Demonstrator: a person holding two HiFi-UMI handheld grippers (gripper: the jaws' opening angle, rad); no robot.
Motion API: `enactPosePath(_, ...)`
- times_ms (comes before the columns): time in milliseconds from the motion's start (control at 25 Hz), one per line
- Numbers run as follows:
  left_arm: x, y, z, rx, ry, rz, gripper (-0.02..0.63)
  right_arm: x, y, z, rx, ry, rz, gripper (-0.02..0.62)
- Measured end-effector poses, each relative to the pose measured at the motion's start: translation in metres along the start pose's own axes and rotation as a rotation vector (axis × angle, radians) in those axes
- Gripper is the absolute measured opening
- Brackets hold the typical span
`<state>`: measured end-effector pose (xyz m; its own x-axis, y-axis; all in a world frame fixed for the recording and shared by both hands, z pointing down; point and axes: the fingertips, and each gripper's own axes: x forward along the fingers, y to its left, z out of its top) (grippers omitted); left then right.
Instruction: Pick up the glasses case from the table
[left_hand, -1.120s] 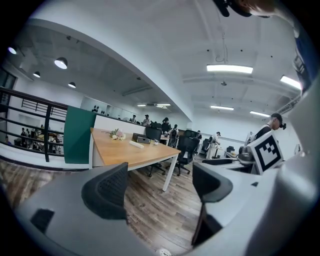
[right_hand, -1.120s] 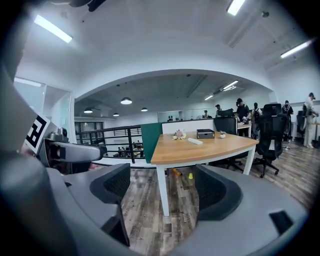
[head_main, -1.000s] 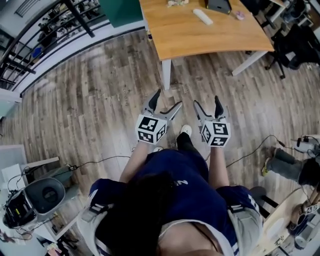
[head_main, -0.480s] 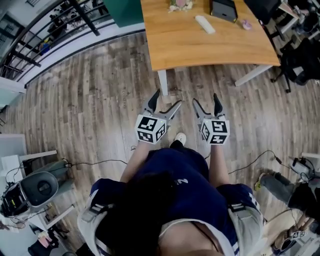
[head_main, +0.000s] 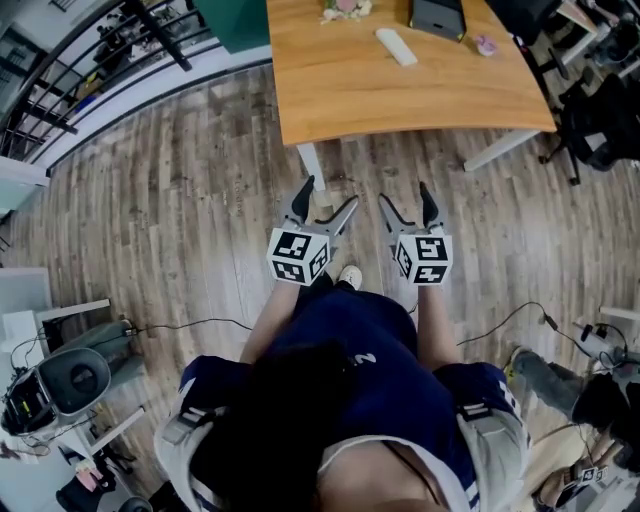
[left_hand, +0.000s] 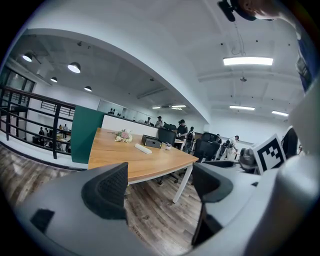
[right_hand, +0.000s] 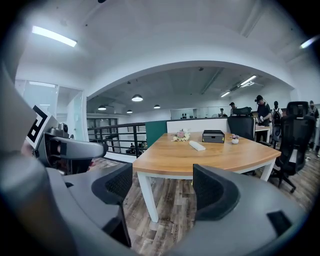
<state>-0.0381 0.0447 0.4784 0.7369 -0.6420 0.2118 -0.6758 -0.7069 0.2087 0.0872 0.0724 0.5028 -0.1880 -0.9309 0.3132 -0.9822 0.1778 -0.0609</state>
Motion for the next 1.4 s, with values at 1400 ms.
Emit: enactPosePath(1400, 0.285, 0.108, 0.056, 0.049, 0.167, -0.297, 0.387, 0.198, -0.152, 0.058, 0.145, 0.052, -0.299, 0.37)
